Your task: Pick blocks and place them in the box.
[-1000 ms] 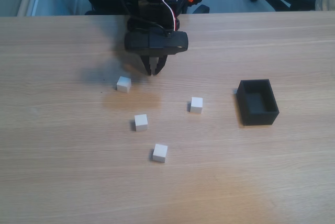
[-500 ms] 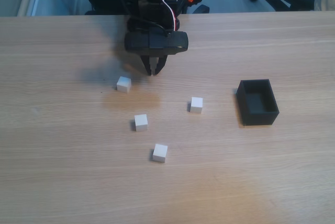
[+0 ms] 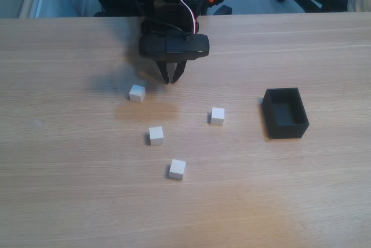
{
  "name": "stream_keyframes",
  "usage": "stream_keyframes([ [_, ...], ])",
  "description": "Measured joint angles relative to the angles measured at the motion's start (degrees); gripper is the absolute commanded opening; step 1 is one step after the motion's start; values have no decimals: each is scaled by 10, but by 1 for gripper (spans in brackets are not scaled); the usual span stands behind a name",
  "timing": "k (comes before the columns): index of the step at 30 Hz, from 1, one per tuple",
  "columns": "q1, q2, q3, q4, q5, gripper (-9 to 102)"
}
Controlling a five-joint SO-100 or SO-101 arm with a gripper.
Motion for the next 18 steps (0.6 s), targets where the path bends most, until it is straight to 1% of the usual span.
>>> stream_keyframes([
  [5, -11, -7, -31, 2, 24, 5],
  [10, -12, -67, -88, 6, 61, 7],
  [12, -13, -98, -116, 8, 58, 8],
  [18, 37, -186, -206, 28, 67, 10],
])
